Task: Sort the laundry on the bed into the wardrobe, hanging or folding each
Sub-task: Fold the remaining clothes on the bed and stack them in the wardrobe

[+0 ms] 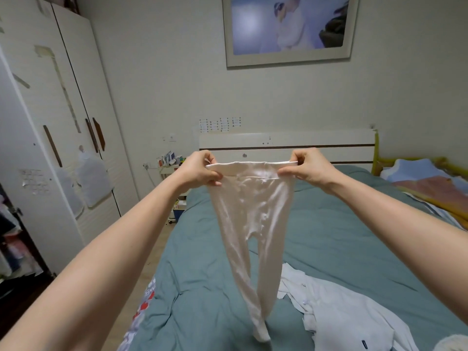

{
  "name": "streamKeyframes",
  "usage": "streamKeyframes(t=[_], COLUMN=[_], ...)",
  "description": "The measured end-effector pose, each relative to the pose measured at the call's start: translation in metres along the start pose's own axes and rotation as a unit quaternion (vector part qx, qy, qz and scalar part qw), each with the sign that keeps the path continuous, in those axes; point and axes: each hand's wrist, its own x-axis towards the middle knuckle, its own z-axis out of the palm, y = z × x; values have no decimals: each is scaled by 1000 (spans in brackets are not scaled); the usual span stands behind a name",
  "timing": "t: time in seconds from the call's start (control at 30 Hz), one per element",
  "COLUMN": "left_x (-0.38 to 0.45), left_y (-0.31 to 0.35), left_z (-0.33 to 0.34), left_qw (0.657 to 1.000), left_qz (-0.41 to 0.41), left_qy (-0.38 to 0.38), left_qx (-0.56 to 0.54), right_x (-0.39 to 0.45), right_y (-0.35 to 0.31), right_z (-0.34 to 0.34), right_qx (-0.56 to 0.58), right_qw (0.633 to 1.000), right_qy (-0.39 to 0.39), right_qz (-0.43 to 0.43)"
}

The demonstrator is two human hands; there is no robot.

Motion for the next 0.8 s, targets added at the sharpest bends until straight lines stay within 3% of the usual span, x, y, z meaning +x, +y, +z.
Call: streamKeyframes(t=[0.17, 0.27, 0.4, 0.47, 0.6, 0.8], left_x=[-12, -14, -8, -3, 2, 3], left_y=[4, 13, 22, 26, 39, 41], left_z=[8, 23, 31, 38, 46, 43], left_qw=[984, 983, 974, 990, 983, 956], left_qz=[62, 49, -1, -43, -122, -90], left_qy=[-121, -55, 44, 41, 11, -110], left_qx=[114, 167, 222, 131, -137, -257], right_x=[-9, -13, -2, 2, 6, 7], right_y=[-3, -15, -24, -32, -45, -54], right_z=[3, 11, 23, 31, 43, 39], right_qx=[-52, -55, -168, -170, 23, 156], right_qw=[997, 994, 985, 983, 991, 969], right_qy=[-54, -96, 6, 16, -14, -53], right_qz=[27, 24, 49, 62, 130, 185])
